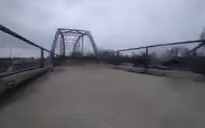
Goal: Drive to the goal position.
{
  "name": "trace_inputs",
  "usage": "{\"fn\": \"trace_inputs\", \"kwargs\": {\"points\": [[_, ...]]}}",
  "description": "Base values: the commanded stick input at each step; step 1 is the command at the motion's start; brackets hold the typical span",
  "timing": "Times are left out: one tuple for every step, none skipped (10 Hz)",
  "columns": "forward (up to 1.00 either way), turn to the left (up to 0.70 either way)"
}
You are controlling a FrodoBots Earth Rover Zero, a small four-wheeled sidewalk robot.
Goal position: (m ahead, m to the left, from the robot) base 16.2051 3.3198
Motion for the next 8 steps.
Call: {"fn": "trace_inputs", "kwargs": {"points": [[1.0, 0.01], [1.0, 0.04], [1.0, 0.1], [1.0, 0.3], [1.0, 0.0], [1.0, 0.0], [1.0, 0.0], [1.0, 0.06]]}}
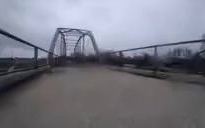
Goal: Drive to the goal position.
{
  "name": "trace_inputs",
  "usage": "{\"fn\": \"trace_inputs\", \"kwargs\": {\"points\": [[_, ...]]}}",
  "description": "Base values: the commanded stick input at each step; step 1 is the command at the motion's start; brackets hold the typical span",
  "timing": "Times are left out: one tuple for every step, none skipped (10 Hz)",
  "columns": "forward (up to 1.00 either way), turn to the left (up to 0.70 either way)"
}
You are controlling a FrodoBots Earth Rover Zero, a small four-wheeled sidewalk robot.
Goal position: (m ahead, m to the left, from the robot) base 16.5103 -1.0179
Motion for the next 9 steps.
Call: {"fn": "trace_inputs", "kwargs": {"points": [[1.0, 0.16], [1.0, 0.07], [1.0, 0.0], [1.0, 0.06], [1.0, 0.1], [1.0, 0.1], [1.0, 0.02], [1.0, 0.0], [1.0, 0.04]]}}
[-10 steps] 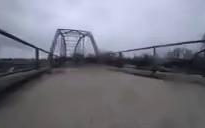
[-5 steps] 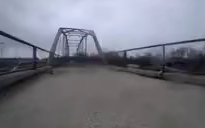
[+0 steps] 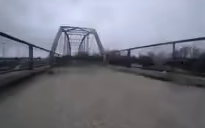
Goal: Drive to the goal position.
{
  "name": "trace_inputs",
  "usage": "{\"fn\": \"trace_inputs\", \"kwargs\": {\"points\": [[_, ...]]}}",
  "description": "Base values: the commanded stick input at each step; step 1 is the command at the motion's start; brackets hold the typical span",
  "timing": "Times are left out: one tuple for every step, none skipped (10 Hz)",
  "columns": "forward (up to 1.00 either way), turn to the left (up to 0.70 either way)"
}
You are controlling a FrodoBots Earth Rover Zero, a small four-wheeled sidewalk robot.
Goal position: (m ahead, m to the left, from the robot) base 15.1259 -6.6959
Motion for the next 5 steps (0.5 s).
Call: {"fn": "trace_inputs", "kwargs": {"points": [[1.0, 0.13], [1.0, 0.22], [1.0, 0.07], [1.0, 0.0], [1.0, 0.09]]}}
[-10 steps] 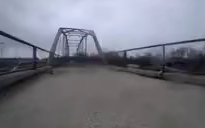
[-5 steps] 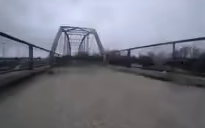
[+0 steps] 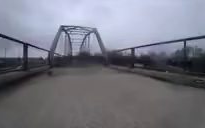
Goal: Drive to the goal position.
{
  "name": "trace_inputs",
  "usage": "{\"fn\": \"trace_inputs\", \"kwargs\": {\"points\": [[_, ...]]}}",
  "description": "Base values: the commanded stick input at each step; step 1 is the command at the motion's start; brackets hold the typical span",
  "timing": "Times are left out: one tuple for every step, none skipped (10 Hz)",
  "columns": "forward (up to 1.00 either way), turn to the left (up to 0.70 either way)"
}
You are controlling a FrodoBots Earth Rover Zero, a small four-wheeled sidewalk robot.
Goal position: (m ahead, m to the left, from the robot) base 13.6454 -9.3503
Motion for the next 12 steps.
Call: {"fn": "trace_inputs", "kwargs": {"points": [[1.0, 0.24], [1.0, 0.34], [1.0, 0.01], [1.0, 0.0], [1.0, 0.02], [1.0, 0.03], [1.0, 0.17], [1.0, 0.38], [1.0, 0.28], [1.0, 0.03], [1.0, 0.02], [1.0, 0.02]]}}
